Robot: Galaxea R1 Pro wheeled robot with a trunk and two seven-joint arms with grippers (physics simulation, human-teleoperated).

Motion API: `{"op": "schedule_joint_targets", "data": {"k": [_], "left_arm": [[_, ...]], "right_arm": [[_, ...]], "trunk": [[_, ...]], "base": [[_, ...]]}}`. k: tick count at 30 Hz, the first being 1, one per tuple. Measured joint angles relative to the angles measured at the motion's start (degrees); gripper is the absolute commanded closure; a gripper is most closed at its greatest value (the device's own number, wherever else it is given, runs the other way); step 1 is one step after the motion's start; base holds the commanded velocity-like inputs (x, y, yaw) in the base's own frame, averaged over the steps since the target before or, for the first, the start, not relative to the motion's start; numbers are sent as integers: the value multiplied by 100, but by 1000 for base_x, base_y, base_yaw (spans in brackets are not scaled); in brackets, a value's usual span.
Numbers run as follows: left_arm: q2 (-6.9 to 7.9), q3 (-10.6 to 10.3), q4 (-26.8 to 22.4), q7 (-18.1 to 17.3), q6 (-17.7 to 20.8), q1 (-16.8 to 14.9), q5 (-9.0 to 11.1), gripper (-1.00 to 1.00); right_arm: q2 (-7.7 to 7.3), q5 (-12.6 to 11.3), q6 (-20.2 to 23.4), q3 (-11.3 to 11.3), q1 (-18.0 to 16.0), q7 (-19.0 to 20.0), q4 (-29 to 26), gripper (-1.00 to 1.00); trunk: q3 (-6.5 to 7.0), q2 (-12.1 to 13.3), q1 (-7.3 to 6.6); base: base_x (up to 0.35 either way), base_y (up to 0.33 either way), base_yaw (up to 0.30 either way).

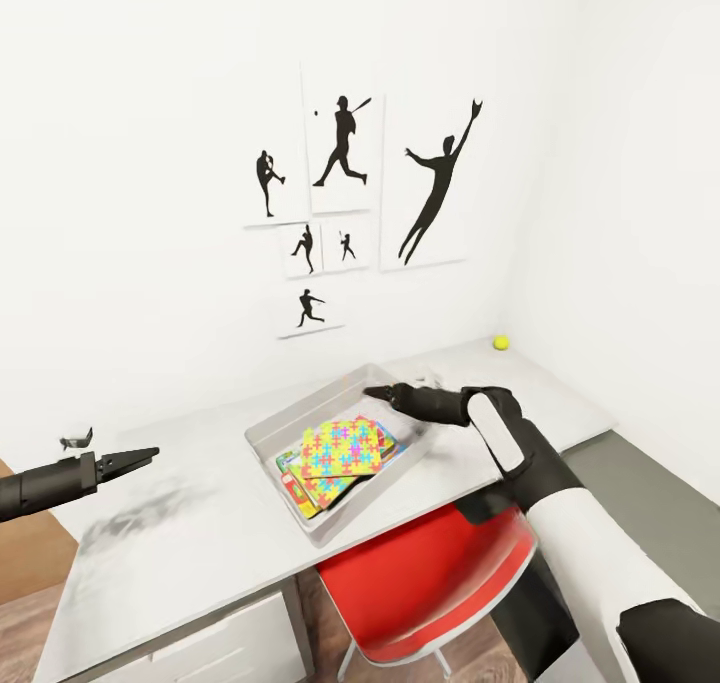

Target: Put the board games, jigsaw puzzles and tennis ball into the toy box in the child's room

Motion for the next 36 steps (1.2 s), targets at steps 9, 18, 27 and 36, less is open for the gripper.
{"op": "schedule_joint_targets", "data": {"k": [9, 18, 27, 36], "left_arm": [[17, 67, -1, 0, 0, 27, 9, -100], [13, 90, 0, 0, 0, 35, 9, -100], [11, 84, -1, 0, 0, 36, 9, -100], [11, 90, -1, 0, -1, 36, 9, -100]], "right_arm": [[-510, 55, -524, -967, 1264, 2105, -1493, -100], [-761, 108, -1225, -1953, 2308, 3575, -1524, -100], [-851, 119, -1359, -2049, 2378, 3600, -1479, -100], [-850, 114, -1356, -2068, 2379, 3594, -1475, -100]], "trunk": [[74, 1, 0], [150, 1, 0], [183, 2, 0], [184, 1, 0]], "base": [[-3, 0, -148], [0, 0, -149], [0, 0, -46], [0, 0, -1]]}}
